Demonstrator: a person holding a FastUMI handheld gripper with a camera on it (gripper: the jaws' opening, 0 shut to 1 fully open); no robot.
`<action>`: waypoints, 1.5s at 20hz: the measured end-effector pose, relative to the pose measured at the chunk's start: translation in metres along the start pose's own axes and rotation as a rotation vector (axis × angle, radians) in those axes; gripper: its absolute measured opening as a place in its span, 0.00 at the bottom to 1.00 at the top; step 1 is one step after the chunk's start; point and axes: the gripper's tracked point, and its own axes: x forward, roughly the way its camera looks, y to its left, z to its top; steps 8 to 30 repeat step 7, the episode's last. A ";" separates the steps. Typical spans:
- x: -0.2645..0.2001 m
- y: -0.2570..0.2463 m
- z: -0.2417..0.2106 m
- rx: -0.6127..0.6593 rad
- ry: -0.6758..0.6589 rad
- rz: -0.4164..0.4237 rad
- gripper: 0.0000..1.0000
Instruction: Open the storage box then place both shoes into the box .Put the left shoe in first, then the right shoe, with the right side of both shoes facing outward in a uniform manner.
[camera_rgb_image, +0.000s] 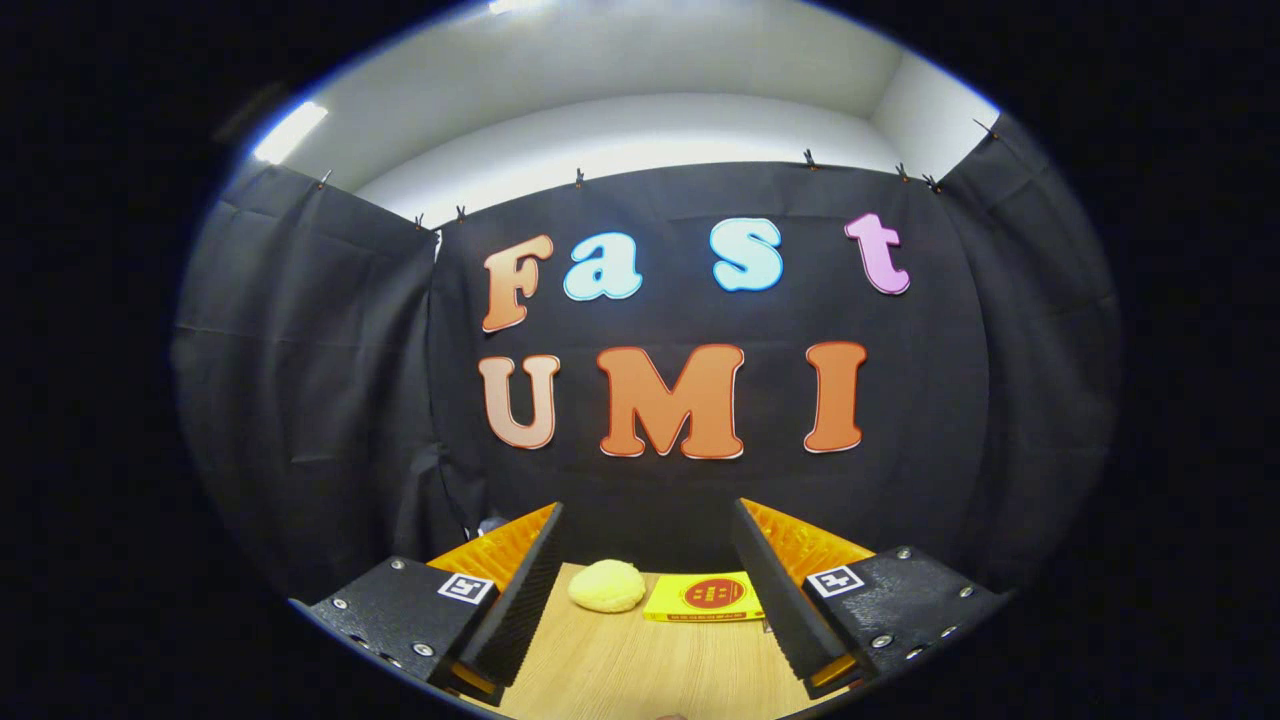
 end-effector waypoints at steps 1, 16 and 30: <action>-0.003 0.001 0.007 -0.004 -0.017 0.001 0.98; -0.010 -0.002 0.039 0.003 -0.067 -0.010 0.98; -0.010 -0.002 0.039 0.003 -0.067 -0.010 0.98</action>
